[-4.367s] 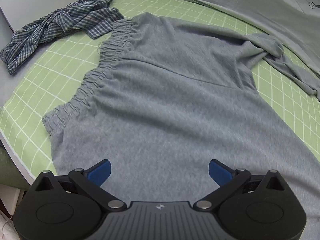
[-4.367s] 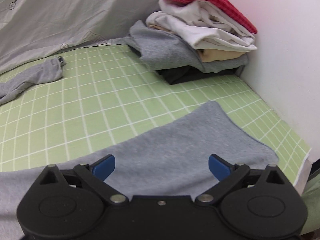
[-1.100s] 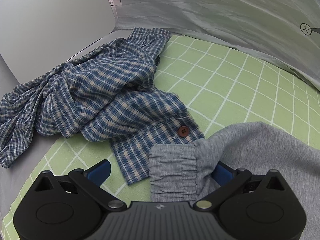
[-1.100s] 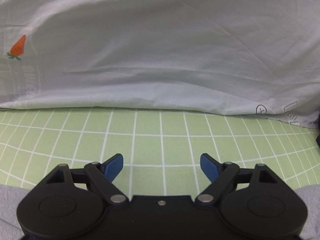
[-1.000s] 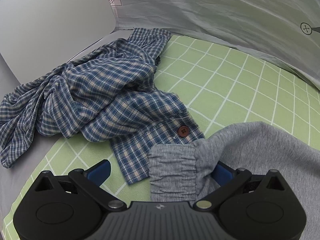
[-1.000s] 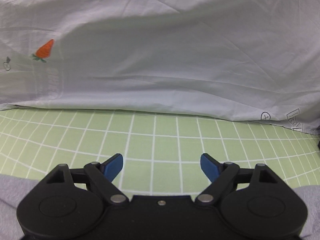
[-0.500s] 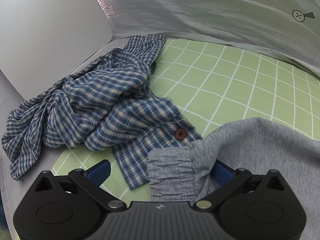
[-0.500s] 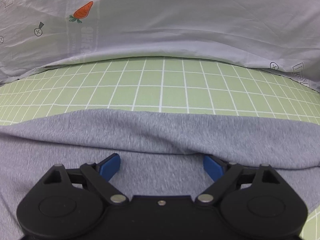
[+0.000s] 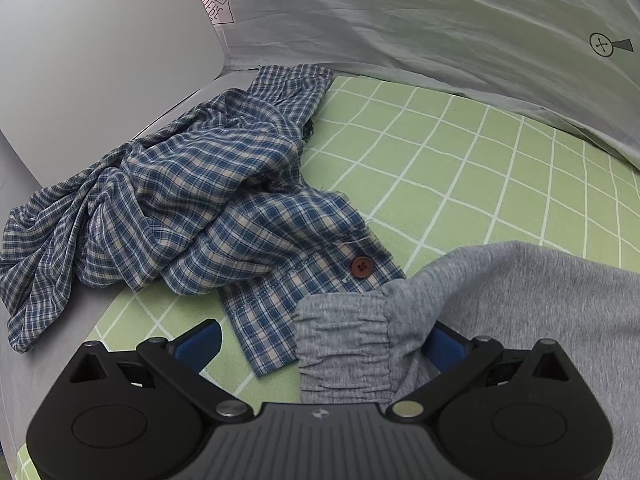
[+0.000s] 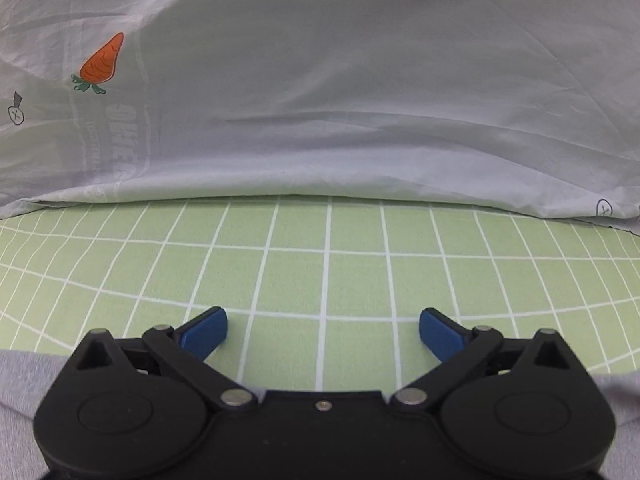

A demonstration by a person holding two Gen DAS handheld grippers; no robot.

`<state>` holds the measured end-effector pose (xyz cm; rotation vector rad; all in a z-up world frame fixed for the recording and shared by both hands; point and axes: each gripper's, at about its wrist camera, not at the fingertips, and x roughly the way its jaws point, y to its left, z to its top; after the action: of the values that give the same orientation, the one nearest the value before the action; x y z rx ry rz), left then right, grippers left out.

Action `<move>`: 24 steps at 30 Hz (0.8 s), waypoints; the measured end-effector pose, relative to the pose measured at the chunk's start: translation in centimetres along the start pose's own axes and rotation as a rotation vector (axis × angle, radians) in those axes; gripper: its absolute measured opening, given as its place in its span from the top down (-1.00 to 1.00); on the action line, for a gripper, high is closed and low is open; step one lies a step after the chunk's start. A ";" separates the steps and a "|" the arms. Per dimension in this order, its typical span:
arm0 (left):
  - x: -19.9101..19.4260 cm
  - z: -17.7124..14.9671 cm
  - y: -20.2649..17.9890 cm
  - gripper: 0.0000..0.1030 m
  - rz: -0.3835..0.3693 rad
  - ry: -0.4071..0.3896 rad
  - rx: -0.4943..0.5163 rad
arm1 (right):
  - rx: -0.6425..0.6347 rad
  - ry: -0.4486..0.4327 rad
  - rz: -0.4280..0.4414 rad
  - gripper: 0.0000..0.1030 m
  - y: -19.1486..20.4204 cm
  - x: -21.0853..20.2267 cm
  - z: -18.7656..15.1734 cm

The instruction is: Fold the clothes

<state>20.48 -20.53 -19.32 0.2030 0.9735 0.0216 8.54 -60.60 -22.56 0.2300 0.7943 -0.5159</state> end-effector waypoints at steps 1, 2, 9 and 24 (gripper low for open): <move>0.0 0.1 0.0 -1.00 -0.004 0.010 -0.001 | 0.000 0.007 0.003 -0.97 0.1 0.3 0.4; 0.0 0.3 0.0 -1.00 -0.009 0.023 -0.001 | -0.002 0.012 0.000 -0.94 0.0 0.3 0.7; -4.1 0.6 -2.2 -1.00 -0.053 -0.073 0.122 | 0.032 -0.101 -0.013 -0.98 -3.9 -6.8 -1.7; -9.6 -7.2 -20.9 -1.00 -0.409 -0.049 0.538 | 0.152 0.006 -0.173 -0.98 -19.3 -12.5 -13.7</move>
<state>7.61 -40.90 -19.15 0.4911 0.9415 -0.6233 -17.33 -67.41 -22.94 0.3052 0.7851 -0.7403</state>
